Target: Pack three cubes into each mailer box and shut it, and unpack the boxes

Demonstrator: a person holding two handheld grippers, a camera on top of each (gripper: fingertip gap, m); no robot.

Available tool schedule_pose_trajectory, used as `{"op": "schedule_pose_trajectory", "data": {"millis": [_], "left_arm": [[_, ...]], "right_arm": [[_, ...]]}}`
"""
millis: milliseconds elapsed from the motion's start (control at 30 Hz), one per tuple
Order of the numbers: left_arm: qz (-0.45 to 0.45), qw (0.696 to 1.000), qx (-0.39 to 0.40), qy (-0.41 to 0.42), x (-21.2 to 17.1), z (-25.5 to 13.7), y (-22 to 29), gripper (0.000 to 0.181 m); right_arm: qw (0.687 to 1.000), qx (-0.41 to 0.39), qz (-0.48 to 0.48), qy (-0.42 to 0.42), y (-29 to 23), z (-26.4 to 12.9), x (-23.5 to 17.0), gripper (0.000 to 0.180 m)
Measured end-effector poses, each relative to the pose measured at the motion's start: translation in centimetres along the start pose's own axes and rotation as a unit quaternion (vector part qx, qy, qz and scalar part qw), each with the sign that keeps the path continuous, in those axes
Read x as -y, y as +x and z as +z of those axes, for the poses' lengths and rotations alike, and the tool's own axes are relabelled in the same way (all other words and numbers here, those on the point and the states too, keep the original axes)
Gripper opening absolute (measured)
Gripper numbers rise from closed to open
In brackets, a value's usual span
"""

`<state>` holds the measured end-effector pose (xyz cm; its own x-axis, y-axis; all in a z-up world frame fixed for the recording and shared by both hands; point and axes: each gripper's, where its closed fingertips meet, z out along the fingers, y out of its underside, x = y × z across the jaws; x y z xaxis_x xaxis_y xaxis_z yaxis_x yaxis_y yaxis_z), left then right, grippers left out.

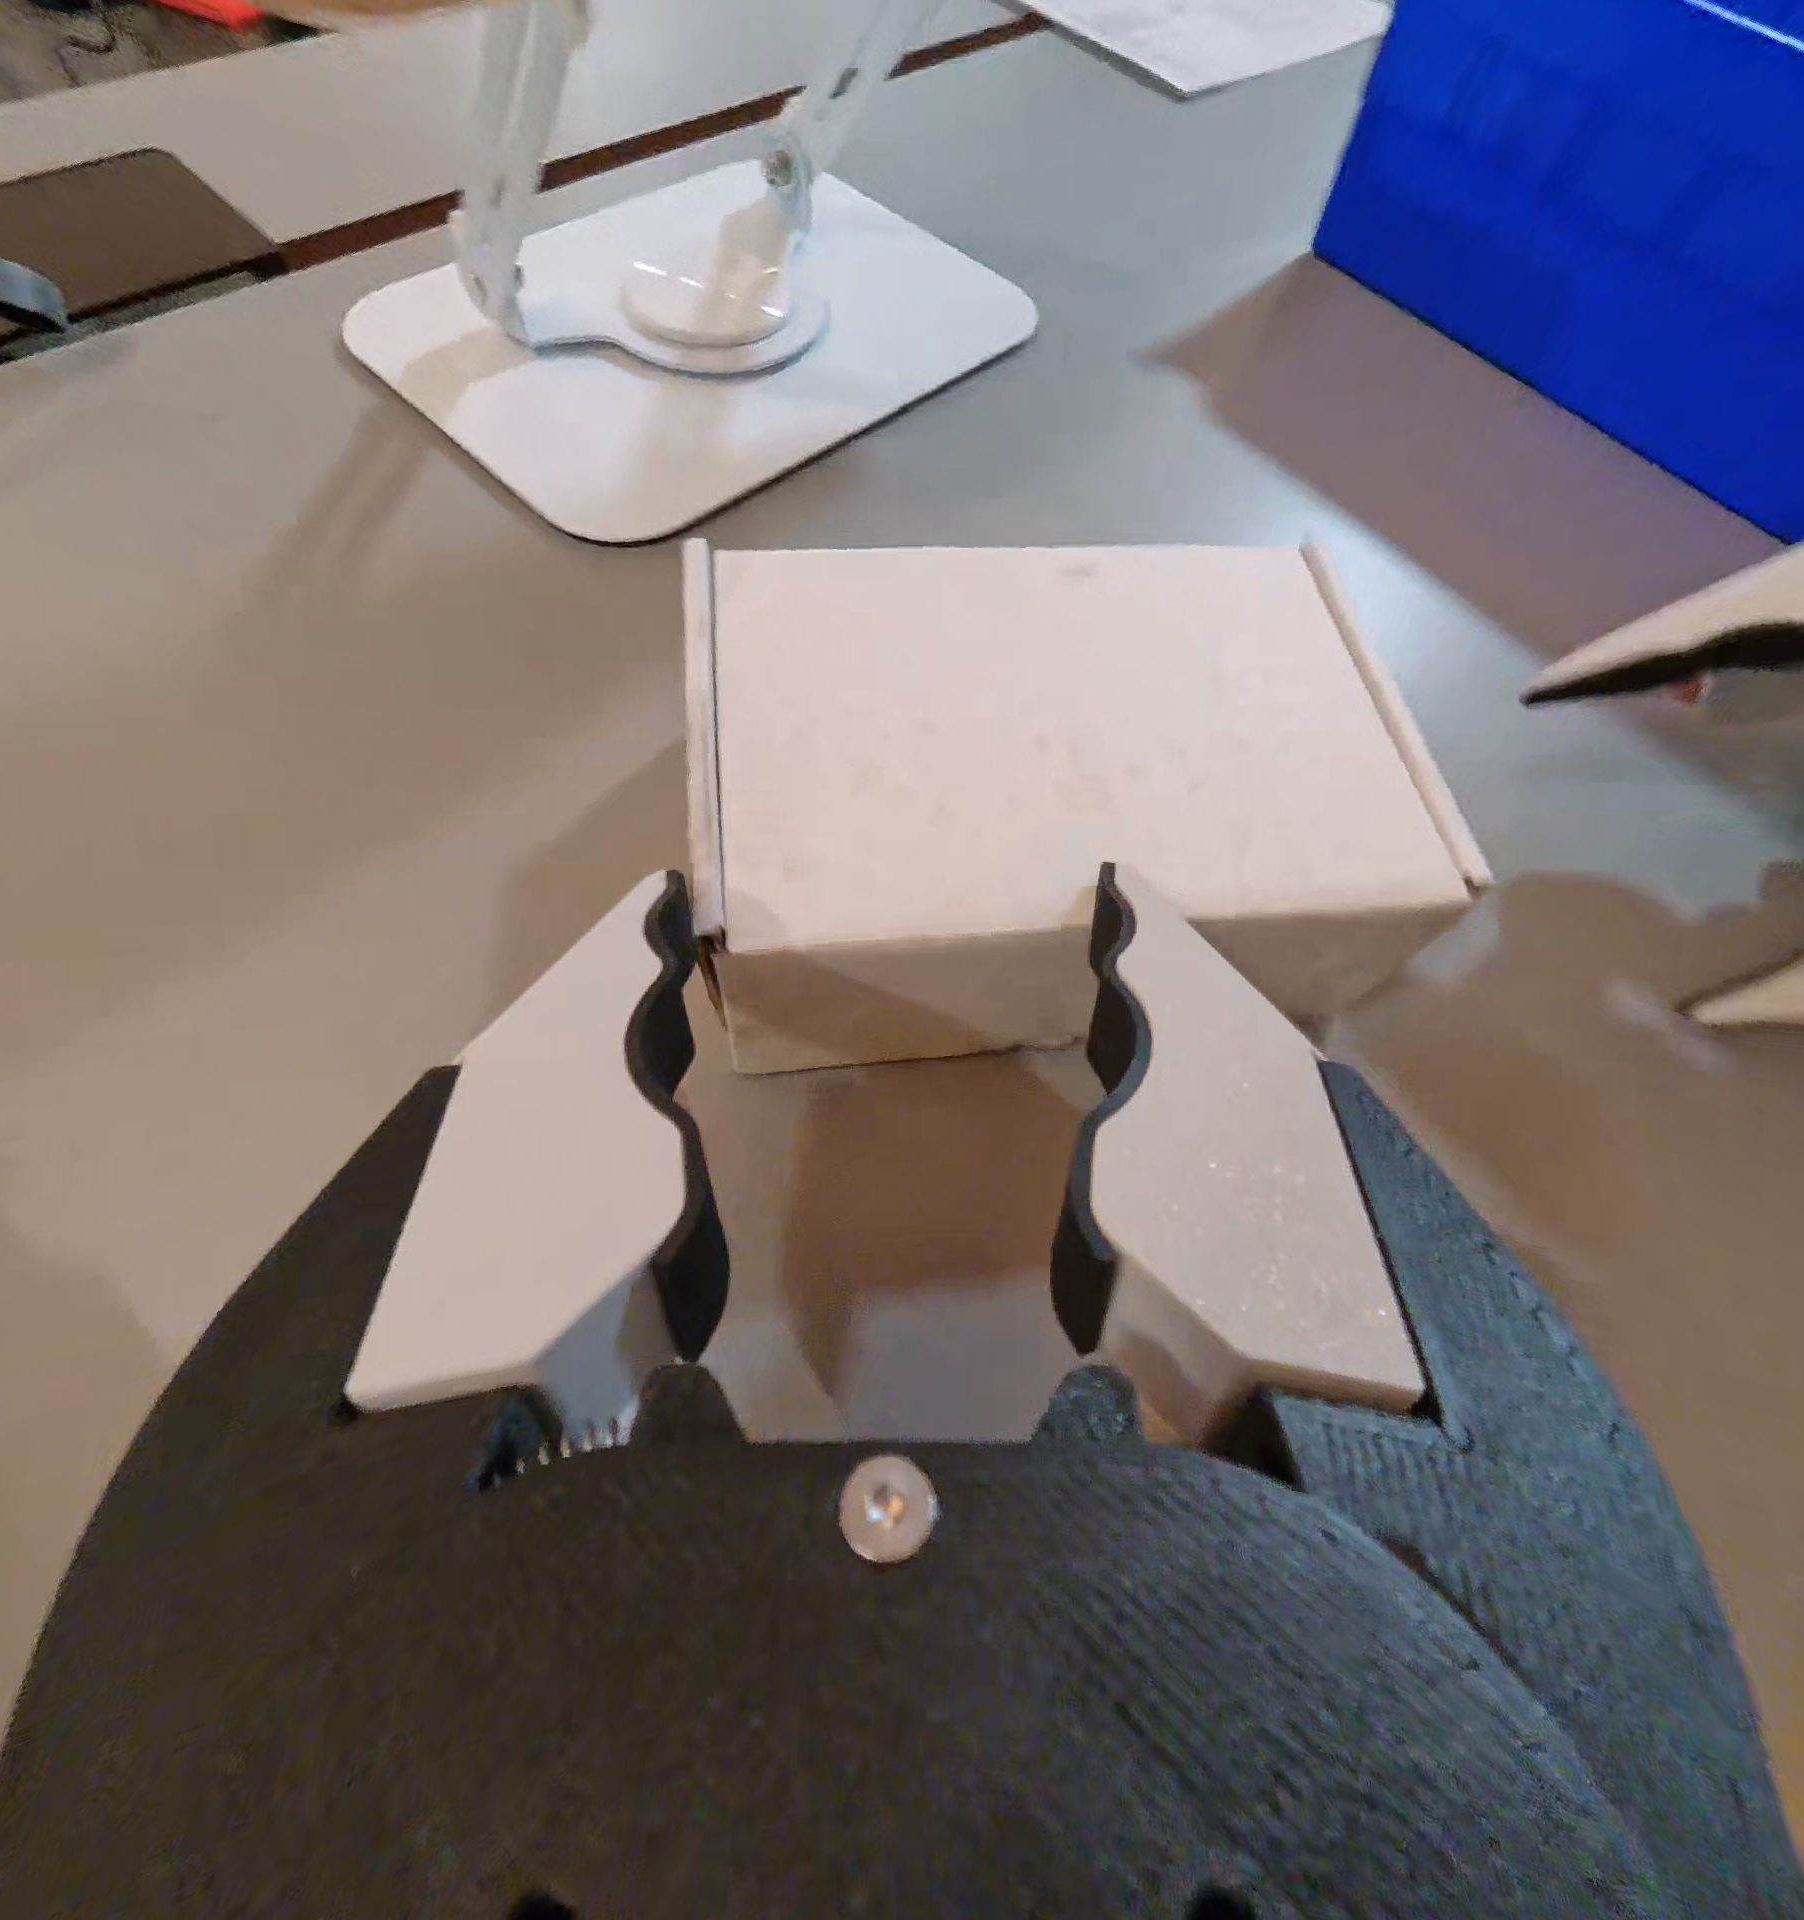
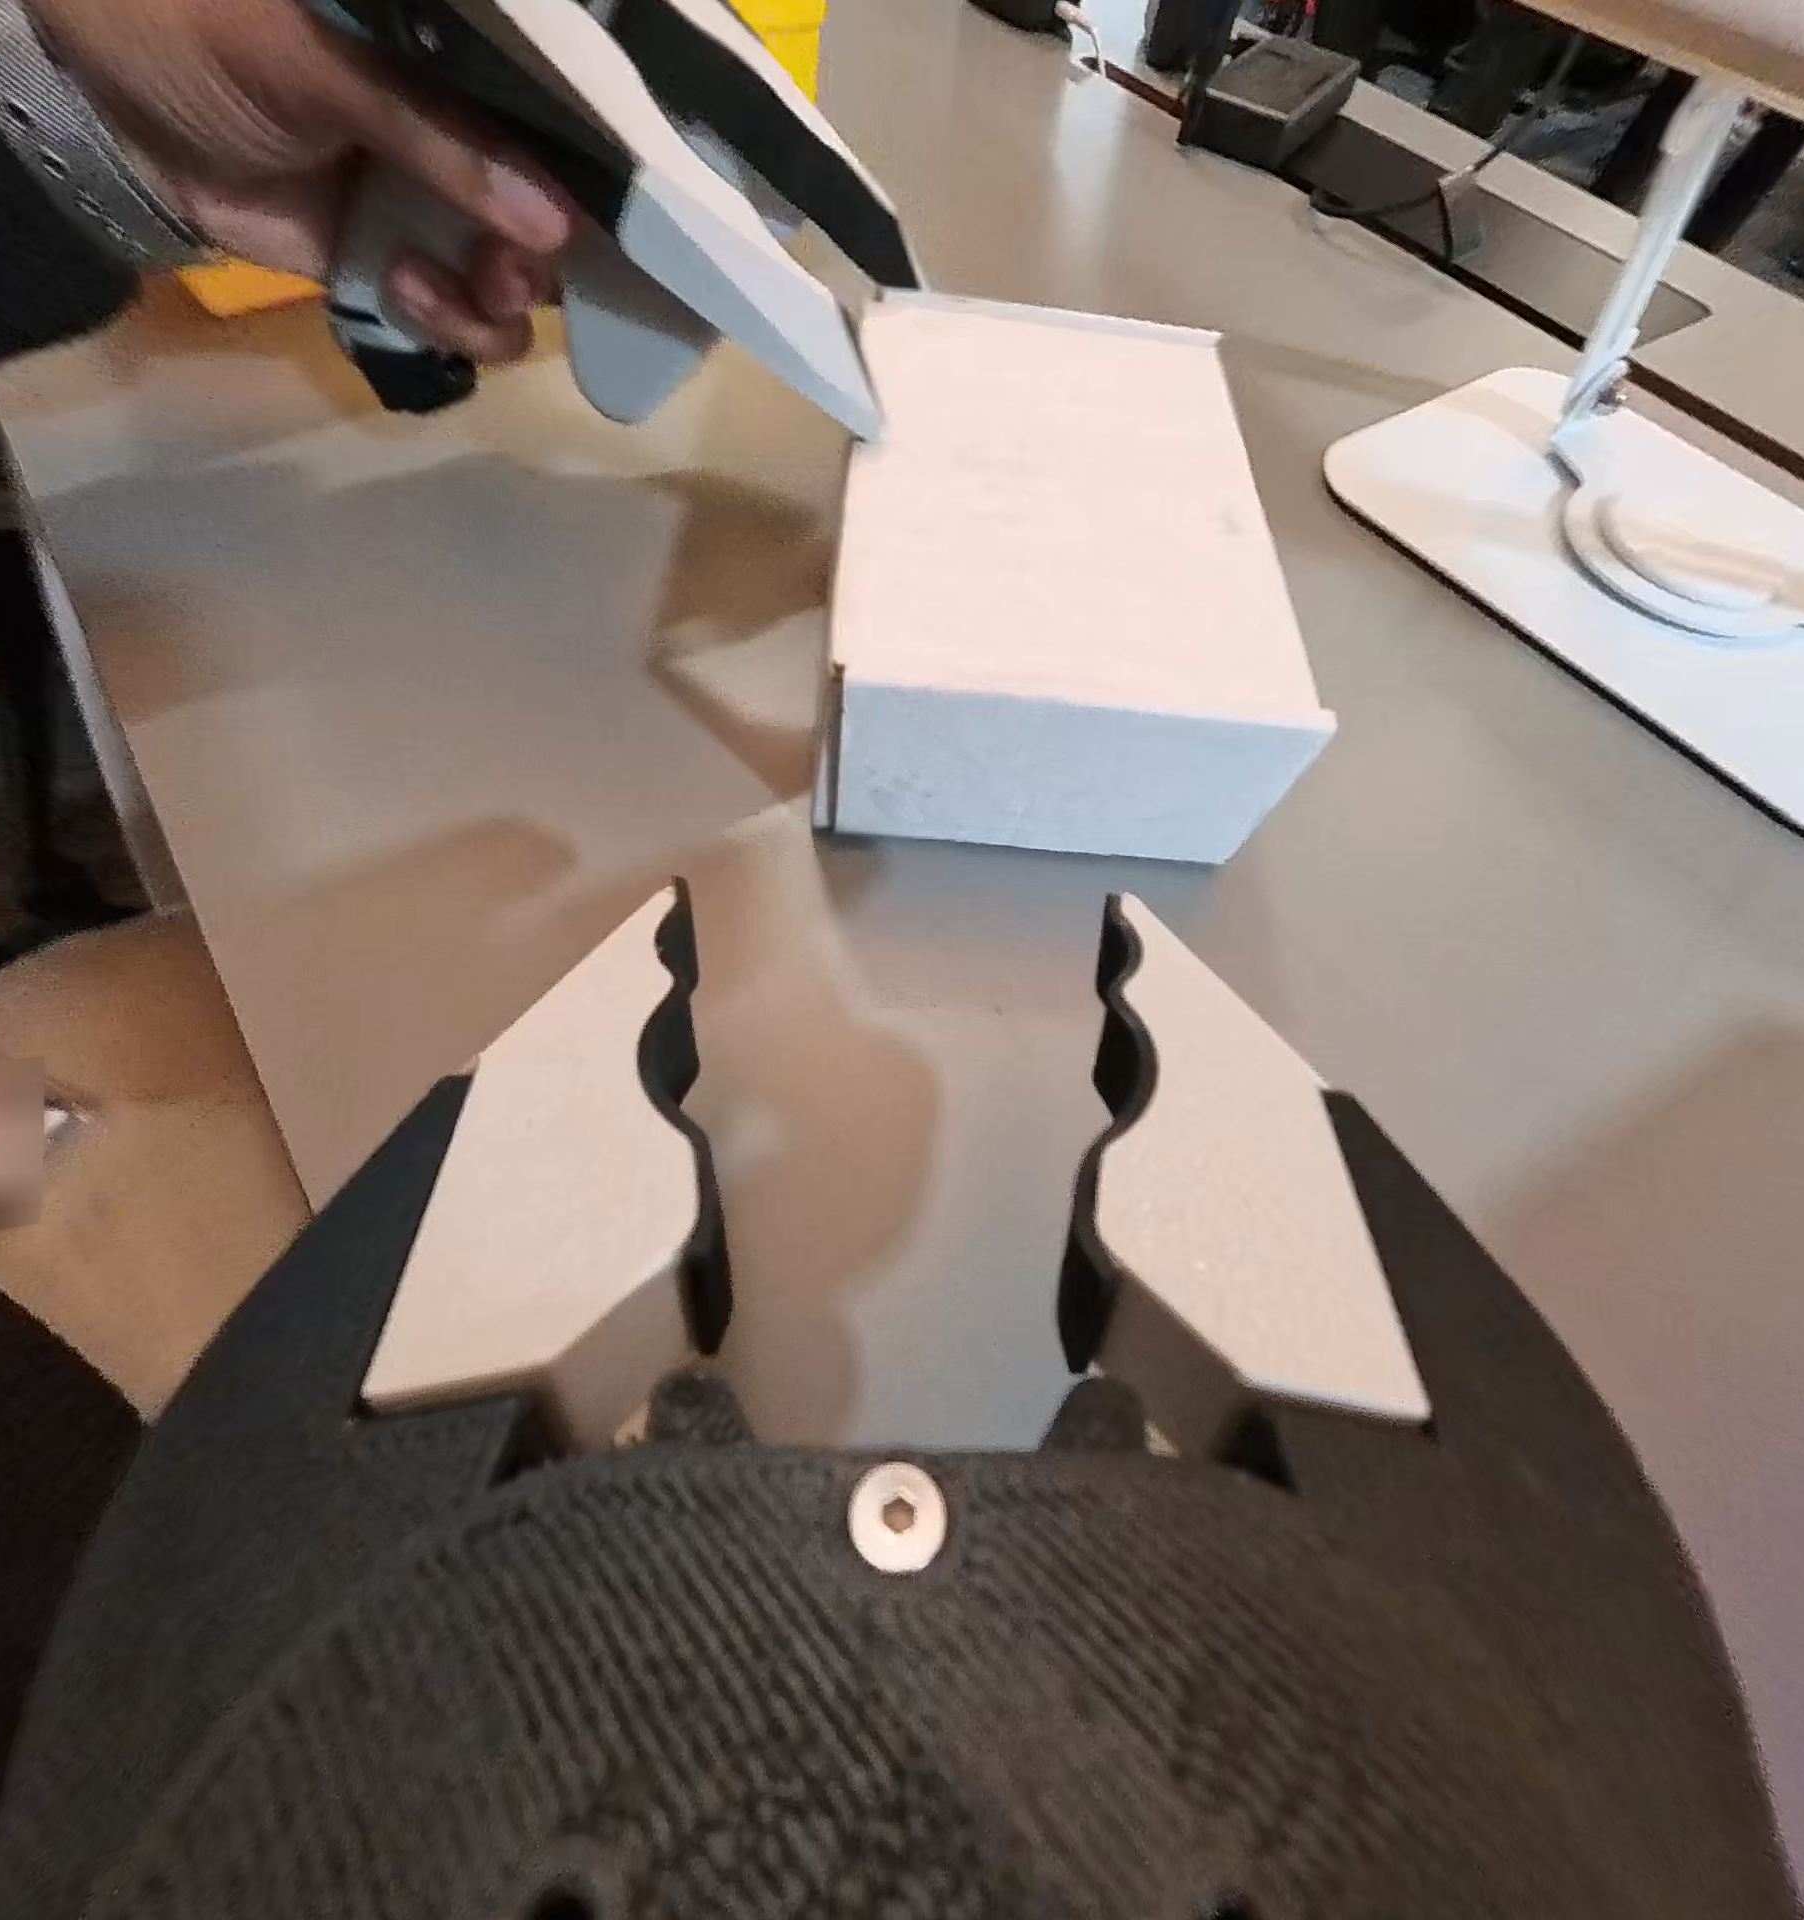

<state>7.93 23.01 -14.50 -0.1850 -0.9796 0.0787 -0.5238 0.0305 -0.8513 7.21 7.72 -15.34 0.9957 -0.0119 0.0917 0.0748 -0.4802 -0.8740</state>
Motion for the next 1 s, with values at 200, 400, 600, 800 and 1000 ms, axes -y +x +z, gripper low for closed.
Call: {"op": "schedule_pose_trajectory", "data": {"millis": [200,400,600,800,1000], "left_arm": [[0.076,0.991,-0.103,-0.027,-1.7,-1.4,6.0,0.048],[0.048,0.996,-0.074,-0.015,-1.9,-0.5,6.0,0.081],[0.048,0.995,-0.089,-0.026,-3.0,-0.4,8.2,0.078],[0.088,0.989,-0.118,-0.022,-3.1,-1.6,10.5,0.07],[0.116,0.992,-0.033,-0.021,-2.8,-0.1,7.2,0.127]], "right_arm": [[0.999,-0.032,-0.004,-0.016,3.1,-3.1,-2.8,0.077],[0.999,-0.007,0.048,0.017,4.2,-3.9,-2.1,0.072],[1.0,0.014,0.008,-0.007,2.4,-2.7,-2.3,0.074],[1.0,-0.001,0.029,0.01,3.1,-3.3,-1.6,0.077],[0.999,-0.005,0.046,0.013,3.4,-3.6,-1.7,0.075]]}}
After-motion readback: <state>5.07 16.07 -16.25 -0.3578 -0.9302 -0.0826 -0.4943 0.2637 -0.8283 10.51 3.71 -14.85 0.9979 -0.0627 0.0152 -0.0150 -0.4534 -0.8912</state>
